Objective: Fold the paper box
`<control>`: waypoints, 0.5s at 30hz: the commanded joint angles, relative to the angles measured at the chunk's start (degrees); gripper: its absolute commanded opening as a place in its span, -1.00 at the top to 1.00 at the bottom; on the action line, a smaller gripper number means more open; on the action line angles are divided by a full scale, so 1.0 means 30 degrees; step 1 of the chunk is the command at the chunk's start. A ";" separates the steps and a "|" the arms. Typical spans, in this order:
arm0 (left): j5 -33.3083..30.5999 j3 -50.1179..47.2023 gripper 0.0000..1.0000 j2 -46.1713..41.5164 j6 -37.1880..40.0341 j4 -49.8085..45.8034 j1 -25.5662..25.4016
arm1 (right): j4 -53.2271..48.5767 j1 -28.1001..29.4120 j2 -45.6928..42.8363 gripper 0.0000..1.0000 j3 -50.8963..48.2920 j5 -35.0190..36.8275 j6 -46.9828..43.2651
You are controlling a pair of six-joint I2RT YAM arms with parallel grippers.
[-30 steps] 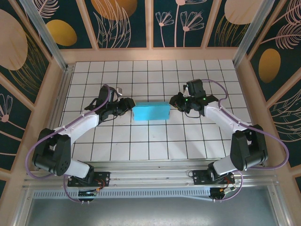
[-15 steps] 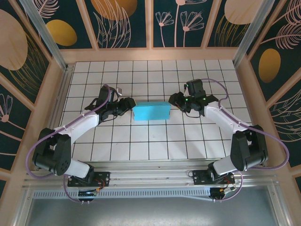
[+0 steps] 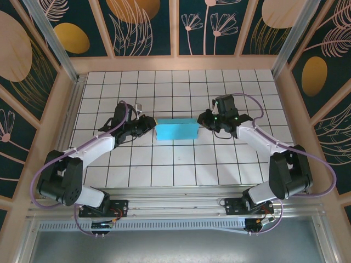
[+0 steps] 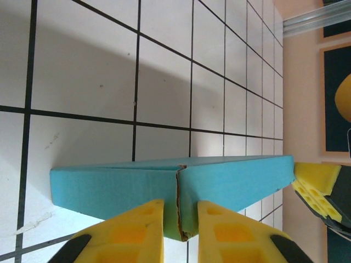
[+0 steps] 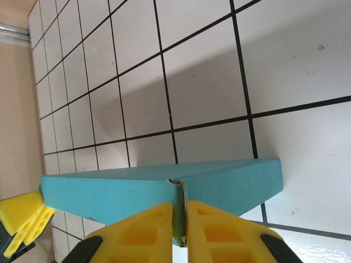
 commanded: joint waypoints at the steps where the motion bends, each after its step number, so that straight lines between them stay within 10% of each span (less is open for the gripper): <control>1: 0.0341 -0.0859 0.69 0.0322 -0.0406 -0.0875 -0.0151 | -0.1711 0.0103 0.0231 0.74 -0.0299 0.1448 -0.0794; 7: -0.1159 0.0657 0.09 -0.0882 0.0466 -0.2158 -0.0163 | -0.2413 0.0104 -0.0457 0.47 0.1868 0.1588 -0.0869; 15: -0.1039 0.0677 0.02 -0.1015 0.0478 -0.1454 -0.0158 | -0.1503 0.0164 -0.0526 0.21 0.1798 0.0608 -0.0376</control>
